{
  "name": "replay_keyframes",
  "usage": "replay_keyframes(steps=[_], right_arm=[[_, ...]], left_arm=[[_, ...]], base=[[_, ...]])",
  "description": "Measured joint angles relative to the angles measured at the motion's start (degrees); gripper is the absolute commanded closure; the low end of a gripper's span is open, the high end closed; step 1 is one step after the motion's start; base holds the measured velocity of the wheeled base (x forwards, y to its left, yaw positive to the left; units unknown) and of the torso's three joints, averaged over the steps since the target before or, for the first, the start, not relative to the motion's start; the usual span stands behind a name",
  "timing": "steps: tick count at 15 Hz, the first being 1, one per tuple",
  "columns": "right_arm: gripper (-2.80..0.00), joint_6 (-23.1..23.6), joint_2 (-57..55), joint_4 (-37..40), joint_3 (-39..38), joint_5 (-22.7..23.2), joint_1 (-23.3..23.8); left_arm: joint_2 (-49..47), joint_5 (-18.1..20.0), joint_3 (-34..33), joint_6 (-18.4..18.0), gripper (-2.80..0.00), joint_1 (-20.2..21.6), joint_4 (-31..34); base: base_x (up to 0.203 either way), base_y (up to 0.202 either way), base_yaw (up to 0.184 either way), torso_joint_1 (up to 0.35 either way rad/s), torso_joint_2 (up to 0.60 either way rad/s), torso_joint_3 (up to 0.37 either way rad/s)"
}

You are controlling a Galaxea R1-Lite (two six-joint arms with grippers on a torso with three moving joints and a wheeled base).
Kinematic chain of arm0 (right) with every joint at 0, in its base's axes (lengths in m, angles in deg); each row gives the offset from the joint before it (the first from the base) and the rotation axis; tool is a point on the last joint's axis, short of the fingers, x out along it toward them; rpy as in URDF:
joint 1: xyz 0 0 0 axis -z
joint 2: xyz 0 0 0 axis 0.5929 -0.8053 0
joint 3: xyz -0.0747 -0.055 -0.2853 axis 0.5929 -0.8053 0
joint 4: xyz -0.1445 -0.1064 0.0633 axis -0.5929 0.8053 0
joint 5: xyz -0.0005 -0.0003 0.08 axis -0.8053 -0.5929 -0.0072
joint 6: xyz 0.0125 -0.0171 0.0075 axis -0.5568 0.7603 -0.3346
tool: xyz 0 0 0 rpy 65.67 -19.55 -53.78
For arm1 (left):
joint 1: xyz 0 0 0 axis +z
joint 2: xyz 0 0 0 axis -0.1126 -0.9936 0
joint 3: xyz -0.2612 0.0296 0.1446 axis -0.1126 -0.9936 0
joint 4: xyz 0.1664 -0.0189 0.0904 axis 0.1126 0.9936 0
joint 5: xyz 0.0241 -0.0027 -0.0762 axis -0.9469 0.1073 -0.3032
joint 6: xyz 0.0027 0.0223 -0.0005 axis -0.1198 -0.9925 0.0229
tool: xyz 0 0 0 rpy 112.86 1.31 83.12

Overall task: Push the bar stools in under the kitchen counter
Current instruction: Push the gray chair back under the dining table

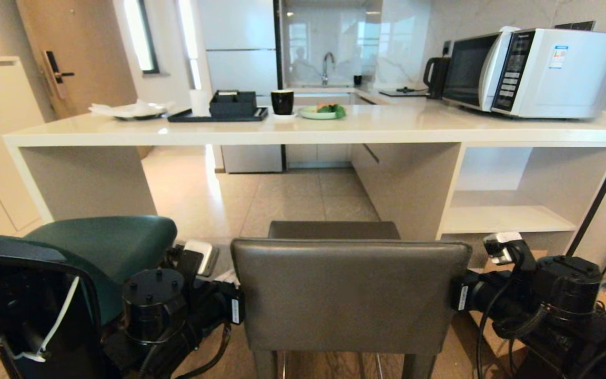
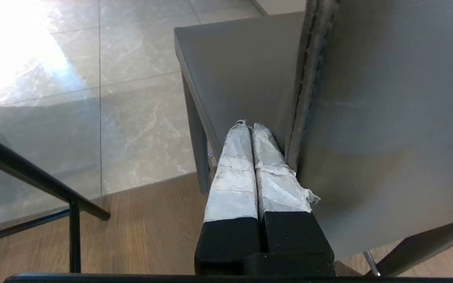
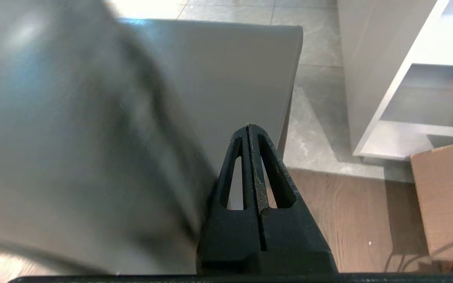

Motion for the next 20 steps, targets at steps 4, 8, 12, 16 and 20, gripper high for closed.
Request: replay_keyframes(steps=[4,8,12,16,20], right_arm=[[0.00,0.41,-4.69,0.59,10.57,-2.51,-0.44],[0.00,0.63,-8.62,2.06,19.38,-2.82,-0.53],[0.00,0.41,-10.22,4.11,22.12,-2.65,-0.53],[0.00,0.27,-11.47,3.45,21.70,-1.15,1.83],[0.00,0.16,-12.06,3.07,20.78,2.74,5.67]], left_arm=[[-2.47,-0.60,3.45,0.31,0.00,-0.71,0.01],[-5.41,-1.00,6.95,0.27,0.00,-1.25,-0.09],[-7.20,-0.73,9.30,0.20,0.00,-1.24,-0.09],[-7.68,-0.78,13.41,0.00,0.00,-0.69,3.11],[-6.46,-0.82,21.32,-0.57,0.00,-0.14,13.26]], base=[[0.000,0.000,0.000,0.000,0.00,0.000],[0.000,0.000,0.000,0.000,0.00,0.000],[0.000,0.000,0.000,0.000,0.00,0.000],[0.000,0.000,0.000,0.000,0.00,0.000],[0.000,0.000,0.000,0.000,0.00,0.000]])
